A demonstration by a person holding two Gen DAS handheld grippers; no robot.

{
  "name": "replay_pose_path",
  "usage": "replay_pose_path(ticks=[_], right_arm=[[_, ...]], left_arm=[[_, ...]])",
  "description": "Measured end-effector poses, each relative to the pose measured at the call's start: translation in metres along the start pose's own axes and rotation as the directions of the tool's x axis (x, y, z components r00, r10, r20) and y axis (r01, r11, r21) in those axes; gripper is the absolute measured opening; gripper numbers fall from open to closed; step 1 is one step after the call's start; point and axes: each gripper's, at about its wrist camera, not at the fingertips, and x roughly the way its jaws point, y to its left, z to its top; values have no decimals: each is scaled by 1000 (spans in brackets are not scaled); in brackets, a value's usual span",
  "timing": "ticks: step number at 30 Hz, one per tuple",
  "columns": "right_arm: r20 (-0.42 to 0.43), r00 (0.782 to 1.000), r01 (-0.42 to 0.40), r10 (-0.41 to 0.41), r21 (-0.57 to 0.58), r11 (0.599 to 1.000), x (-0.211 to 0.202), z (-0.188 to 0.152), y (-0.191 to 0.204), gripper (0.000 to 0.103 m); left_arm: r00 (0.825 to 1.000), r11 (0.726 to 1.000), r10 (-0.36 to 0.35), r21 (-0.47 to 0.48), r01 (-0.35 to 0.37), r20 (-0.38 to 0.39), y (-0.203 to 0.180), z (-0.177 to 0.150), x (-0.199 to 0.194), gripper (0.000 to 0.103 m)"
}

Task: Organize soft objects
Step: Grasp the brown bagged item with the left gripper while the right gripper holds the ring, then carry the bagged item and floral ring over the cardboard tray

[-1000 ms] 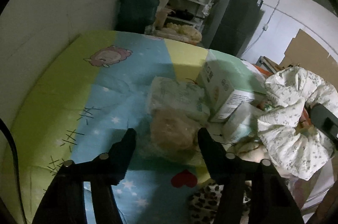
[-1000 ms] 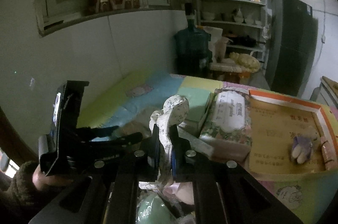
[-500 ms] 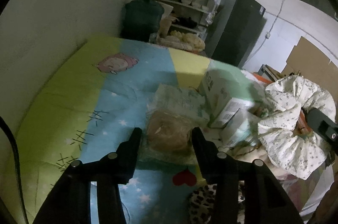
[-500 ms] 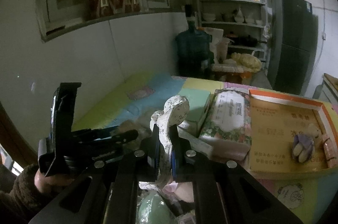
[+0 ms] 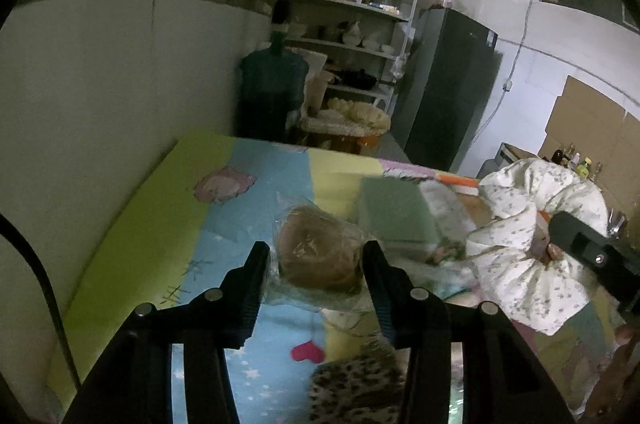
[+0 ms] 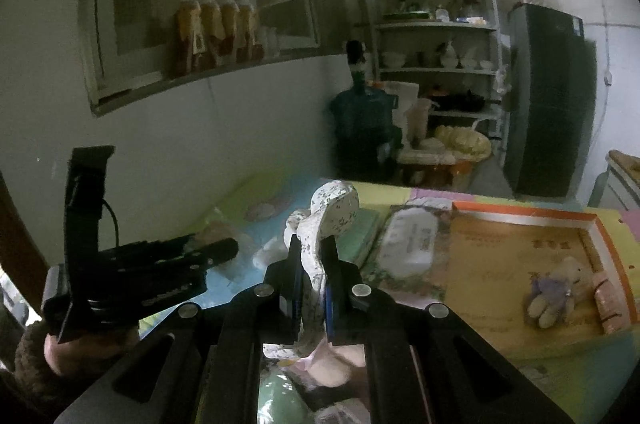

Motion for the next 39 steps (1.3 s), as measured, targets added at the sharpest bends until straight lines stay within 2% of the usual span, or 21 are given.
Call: replay_pose_path(ticks=[14, 24, 39], right_arm=[[62, 996, 61, -62, 16, 998, -35, 12, -46, 8], [98, 990, 100, -105, 51, 994, -59, 15, -91, 8], [115, 980, 150, -162, 104, 983, -85, 11, -158, 8]], left_arm=[[997, 997, -62, 47, 60, 48, -69, 19, -8, 48], [995, 992, -91, 91, 87, 44, -122, 33, 7, 48], [992, 983, -123, 141, 119, 22, -200, 32, 36, 48]])
